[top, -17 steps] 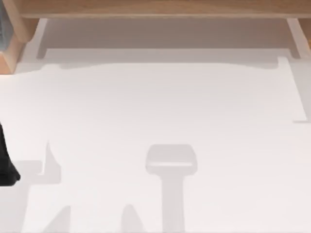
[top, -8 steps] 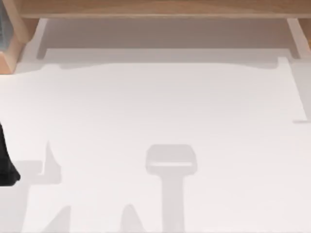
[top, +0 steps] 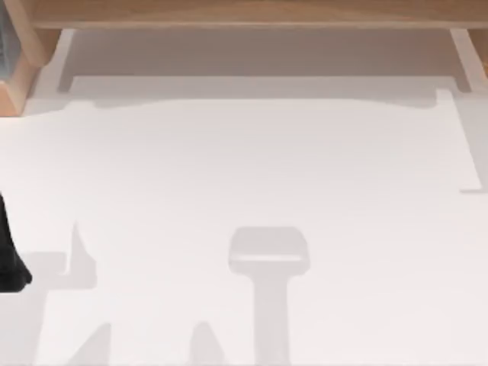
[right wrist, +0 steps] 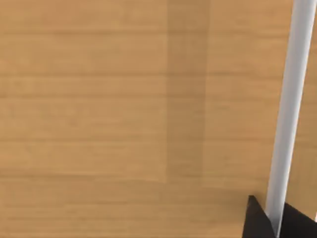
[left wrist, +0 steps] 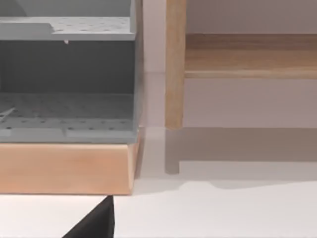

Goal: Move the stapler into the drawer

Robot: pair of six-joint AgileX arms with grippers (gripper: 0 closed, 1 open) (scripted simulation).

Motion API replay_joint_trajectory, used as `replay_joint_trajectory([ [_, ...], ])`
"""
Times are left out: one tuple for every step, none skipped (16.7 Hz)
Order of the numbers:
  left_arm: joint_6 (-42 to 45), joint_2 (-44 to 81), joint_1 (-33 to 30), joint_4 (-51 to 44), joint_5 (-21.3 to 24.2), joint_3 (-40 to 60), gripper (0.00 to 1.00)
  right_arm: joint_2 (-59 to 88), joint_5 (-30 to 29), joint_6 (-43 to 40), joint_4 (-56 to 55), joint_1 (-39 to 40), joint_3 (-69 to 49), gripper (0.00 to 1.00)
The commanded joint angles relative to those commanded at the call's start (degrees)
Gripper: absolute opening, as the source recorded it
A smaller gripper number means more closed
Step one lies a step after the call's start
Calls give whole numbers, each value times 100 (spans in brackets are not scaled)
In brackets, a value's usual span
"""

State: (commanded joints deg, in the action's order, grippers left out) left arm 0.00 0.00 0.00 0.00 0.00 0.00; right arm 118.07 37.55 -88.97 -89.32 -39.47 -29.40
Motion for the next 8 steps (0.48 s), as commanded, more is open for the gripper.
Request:
replay_joint_trajectory([
  [0,0,0,0,0,0,100,0,0,0,0,0,0,0],
  [0,0,0,0,0,0,100,0,0,0,0,0,0,0],
  [0,0,0,0,0,0,100,0,0,0,0,0,0,0],
  [0,0,0,0,0,0,100,0,0,0,0,0,0,0],
  [0,0,0,0,0,0,100,0,0,0,0,0,0,0],
  [0,0,0,0,0,0,100,13,-4,10,13,-10,5,0],
  [0,0,0,0,0,0,100,20,-11,10,25,2,-12,0],
  [0,0,0,0,0,0,100,49,-44,11,73,45,-82,0],
])
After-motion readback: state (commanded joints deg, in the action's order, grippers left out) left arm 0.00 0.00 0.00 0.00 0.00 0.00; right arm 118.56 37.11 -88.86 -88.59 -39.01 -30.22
